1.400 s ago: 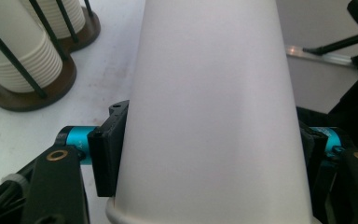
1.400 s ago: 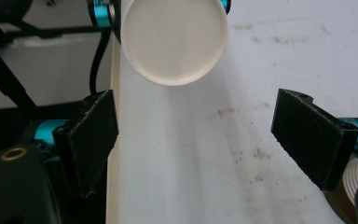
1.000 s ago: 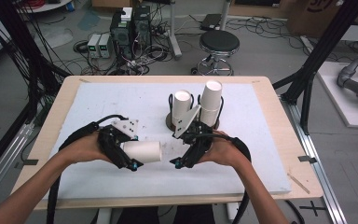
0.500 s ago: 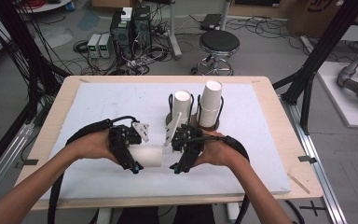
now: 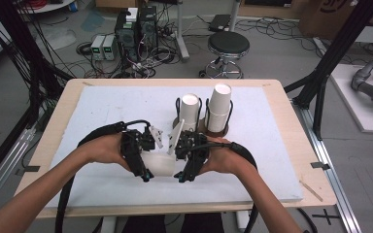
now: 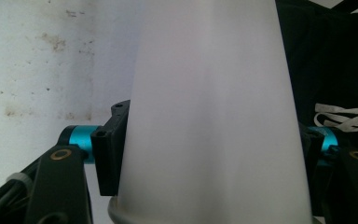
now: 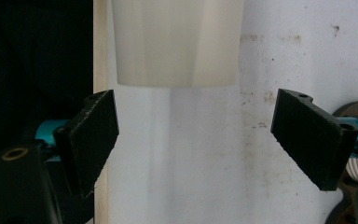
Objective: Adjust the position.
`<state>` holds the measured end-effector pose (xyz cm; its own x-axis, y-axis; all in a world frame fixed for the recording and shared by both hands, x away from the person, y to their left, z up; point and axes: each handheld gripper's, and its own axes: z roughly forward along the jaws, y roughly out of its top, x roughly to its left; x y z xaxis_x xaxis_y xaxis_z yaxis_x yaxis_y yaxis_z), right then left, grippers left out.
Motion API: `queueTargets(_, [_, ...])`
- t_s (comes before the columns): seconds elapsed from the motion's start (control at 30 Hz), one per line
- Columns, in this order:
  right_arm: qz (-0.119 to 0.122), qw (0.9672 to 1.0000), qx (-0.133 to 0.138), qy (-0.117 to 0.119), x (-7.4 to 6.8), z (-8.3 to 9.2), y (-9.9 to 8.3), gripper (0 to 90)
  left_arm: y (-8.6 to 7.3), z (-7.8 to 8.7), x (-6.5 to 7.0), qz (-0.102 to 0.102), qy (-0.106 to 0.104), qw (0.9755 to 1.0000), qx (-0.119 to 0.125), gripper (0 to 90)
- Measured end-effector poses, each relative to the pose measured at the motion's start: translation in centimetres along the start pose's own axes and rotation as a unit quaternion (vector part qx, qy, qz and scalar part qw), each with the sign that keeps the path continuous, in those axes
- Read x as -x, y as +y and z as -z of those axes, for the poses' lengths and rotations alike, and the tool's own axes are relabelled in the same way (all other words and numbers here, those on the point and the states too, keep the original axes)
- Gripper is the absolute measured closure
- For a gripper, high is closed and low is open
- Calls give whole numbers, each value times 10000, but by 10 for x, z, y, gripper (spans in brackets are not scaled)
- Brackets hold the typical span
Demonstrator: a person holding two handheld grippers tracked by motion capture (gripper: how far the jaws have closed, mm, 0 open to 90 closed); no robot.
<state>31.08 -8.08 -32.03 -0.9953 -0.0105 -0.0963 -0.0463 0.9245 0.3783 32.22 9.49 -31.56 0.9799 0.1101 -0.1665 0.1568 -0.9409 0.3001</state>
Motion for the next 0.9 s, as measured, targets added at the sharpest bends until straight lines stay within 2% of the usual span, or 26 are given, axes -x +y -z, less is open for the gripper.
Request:
queueTargets(0.27, [35, 9999, 138, 45, -2, -1, 4, 159, 1, 2, 0, -19, -12, 10000, 67, 313])
queueTargets(0.63, [52, 9999, 85, 87, -2, -5, 7, 177, 2, 3, -2, -25, -64, 9999, 108, 313])
queueTargets(0.67, [77, 9999, 94, 91, -2, -5, 7, 181, 2, 3, -2, -32, -61, 9999, 111, 313])
queueTargets(0.73, [86, 9999, 71, 96, -2, -5, 8, 244, 1, 3, -1, 8, -62, 9999, 141, 313])
queueTargets(0.9, [81, 9999, 61, 105, -1, -6, 9, 253, 2, 3, -1, -20, -71, 9999, 140, 313])
